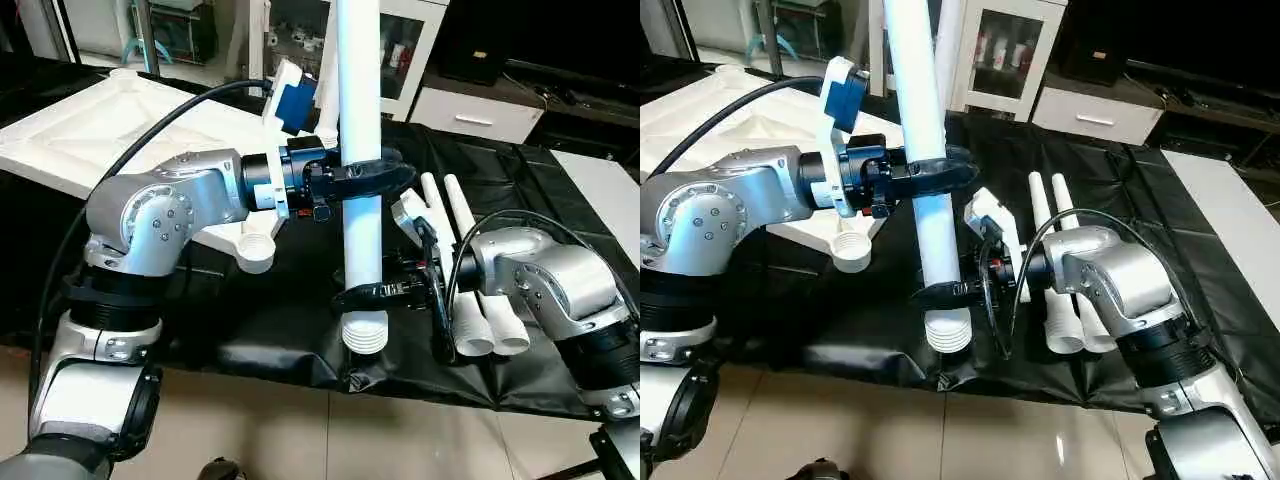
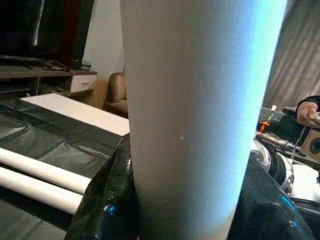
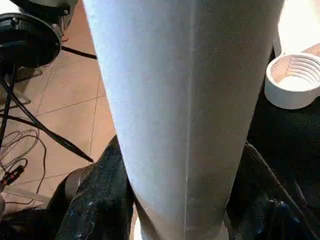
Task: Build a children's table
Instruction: Pick table leg
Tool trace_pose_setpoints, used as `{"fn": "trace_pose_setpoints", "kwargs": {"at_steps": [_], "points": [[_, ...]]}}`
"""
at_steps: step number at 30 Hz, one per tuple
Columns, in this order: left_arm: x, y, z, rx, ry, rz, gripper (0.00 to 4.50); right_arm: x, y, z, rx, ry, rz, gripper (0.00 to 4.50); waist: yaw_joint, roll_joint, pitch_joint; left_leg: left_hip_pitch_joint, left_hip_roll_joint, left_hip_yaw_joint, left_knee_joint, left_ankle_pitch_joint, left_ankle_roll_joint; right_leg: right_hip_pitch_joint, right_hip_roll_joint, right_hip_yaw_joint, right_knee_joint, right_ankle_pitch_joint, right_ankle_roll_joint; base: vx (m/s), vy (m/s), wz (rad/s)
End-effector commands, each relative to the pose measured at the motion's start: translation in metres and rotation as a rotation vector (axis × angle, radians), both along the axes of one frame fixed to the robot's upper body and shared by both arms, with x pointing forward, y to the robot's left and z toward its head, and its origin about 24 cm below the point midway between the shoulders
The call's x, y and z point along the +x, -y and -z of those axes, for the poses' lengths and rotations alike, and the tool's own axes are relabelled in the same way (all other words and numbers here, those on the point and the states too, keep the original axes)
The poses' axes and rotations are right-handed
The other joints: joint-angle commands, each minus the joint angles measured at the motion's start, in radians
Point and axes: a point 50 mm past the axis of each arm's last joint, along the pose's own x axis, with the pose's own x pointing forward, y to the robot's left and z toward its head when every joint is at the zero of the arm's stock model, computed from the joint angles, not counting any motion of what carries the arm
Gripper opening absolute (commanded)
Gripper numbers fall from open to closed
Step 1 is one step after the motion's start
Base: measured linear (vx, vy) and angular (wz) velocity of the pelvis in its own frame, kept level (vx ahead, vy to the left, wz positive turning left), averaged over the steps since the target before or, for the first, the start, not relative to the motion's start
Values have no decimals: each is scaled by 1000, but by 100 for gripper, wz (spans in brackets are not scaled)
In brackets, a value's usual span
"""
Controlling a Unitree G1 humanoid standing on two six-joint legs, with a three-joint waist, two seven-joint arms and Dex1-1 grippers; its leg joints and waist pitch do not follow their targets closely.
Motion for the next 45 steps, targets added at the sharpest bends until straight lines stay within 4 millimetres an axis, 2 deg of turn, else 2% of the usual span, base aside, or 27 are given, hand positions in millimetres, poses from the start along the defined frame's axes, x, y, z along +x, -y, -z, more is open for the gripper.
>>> {"fn": "trace_pose_setpoints", "kwargs": {"at_steps": [1,4,6,9,17,18,19,20,21,22,23,25,26,27,28,29,32,33,35,36,37,39,41,42,43,44,45], "points": [[-3,4,-7,1,50,22,175,-2,5,4,-31,-20,7,192,1,21,-77,12,13,2,-71,-279,-68,53,-42,31,-64,-299,-164,0,0,0],[-1,3,-7,15,66,-11,175,-2,5,4,-27,-13,15,191,1,21,-77,12,13,2,-71,-272,-66,54,-42,31,-63,-287,-167,0,0,0],[1,0,-7,31,63,-38,231,0,6,3,-21,-5,25,191,1,20,-77,12,13,3,-71,-271,-67,54,-42,31,-62,-286,-166,0,0,0],[-2,-5,-5,25,18,-30,248,3,6,-1,7,18,68,190,-1,19,-77,13,13,3,-70,-276,-69,53,-41,31,-61,-290,-166,0,0,0],[-3,-19,3,5,-15,-73,325,8,9,-10,81,52,162,187,2,33,-77,16,12,1,-72,-292,-77,50,-41,31,-61,-278,-175,0,0,0],[-1,-24,4,12,7,-113,325,12,11,-11,86,73,209,187,2,30,-78,16,12,2,-72,-296,-77,52,-40,30,-62,-282,-172,0,0,0],[-1,-25,5,16,16,-125,346,13,12,-11,86,79,222,187,3,36,-78,16,12,0,-73,-297,-78,51,-42,31,-62,-282,-171,0,0,0],[-1,-26,5,17,22,-131,346,14,12,-11,86,82,230,187,1,32,-78,16,11,1,-74,-306,-79,52,-41,30,-65,-295,-164,0,0,0],[0,-29,5,9,38,-155,356,17,14,-12,89,95,268,187,2,38,-78,17,12,-1,-74,-307,-81,52,-42,30,-63,-294,-164,0,0,0],[0,-29,5,9,38,-155,361,17,14,-12,89,95,268,187,-1,35,-77,15,12,-1,-75,-315,-84,52,-42,29,-65,-298,-163,0,0,0],[1,-43,10,-40,65,-290,362,29,21,-10,62,169,445,187,1,45,-78,15,15,-4,-75,-312,-91,51,-46,30,-61,-286,-166,0,0,0],[3,-55,16,-68,68,-419,362,33,24,-8,57,212,558,187,-6,41,-76,13,14,-2,-76,-319,-103,50,-43,29,-65,-284,-166,0,0,0],[5,-65,26,-67,92,-578,362,35,26,-5,55,257,664,187,-6,48,-79,16,9,-1,-74,-321,-99,52,-41,29,-64,-301,-156,0,0,0],[5,-73,35,-59,102,-698,362,34,26,-3,63,289,747,187,-6,49,-78,14,15,-3,-77,-314,-98,52,-45,31,-68,-291,-150,0,0,0],[5,-73,35,-58,102,-702,362,34,26,-3,64,289,750,187,-9,48,-77,15,14,-3,-78,-320,-96,50,-42,30,-72,-300,-135,0,0,0],[5,-81,44,-46,118,-839,362,33,25,-3,98,336,824,187,-9,49,-82,16,12,-3,-77,-318,-89,51,-39,29,-70,-301,-124,0,0,0],[0,-88,63,43,160,-1015,362,28,24,-3,133,443,918,187,-14,51,-80,17,13,-4,-81,-344,-81,47,-38,30,-77,-332,-98,0,0,0],[-2,-93,77,153,211,-1144,362,21,24,0,153,429,974,187,-11,42,-79,16,15,-4,-82,-332,-72,47,-35,31,-76,-322,-84,0,0,0],[-6,-98,94,233,240,-1259,362,14,22,7,210,356,1063,187,-18,48,-75,13,14,-6,-88,-341,-58,45,-34,33,-80,-336,-60,0,0,0],[-8,-100,98,238,232,-1290,362,12,22,9,224,337,1091,187,-21,61,-77,19,14,-7,-88,-376,-67,41,-33,32,-85,-352,-61,0,0,0],[-8,-100,100,243,262,-1329,362,8,20,14,215,326,1106,187,-19,66,-77,21,12,-10,-87,-389,-69,39,-33,31,-84,-357,-63,0,0,0],[-8,-97,101,230,253,-1351,362,5,18,20,176,355,1089,187,-16,61,-71,25,11,-9,-88,-443,-68,32,-31,31,-94,-392,-61,0,0,0],[-7,-92,104,235,237,-1347,362,0,14,30,138,362,1073,187,-16,53,-69,22,9,-10,-88,-456,-60,33,-34,29,-97,-443,-48,0,0,0],[-7,-92,104,235,237,-1347,362,0,14,30,138,362,1073,187,-20,53,-68,15,7,-13,-89,-458,-57,37,-36,28,-99,-470,-38,0,0,0],[-7,-90,103,239,257,-1338,362,0,13,32,142,354,1091,187,-23,38,-68,12,7,-12,-89,-451,-52,38,-36,27,-103,-489,-29,0,0,0],[-10,-89,103,251,307,-1343,362,-3,11,35,139,355,1099,187,-19,79,-68,19,7,-17,-88,-460,-59,30,-40,29,-101,-503,-28,0,0,0],[-11,-89,103,259,324,-1342,362,-4,11,35,139,355,1101,187,-27,66,-66,19,8,-13,-88,-468,-54,27,-38,29,-113,-504,-22,0,0,0]]}}
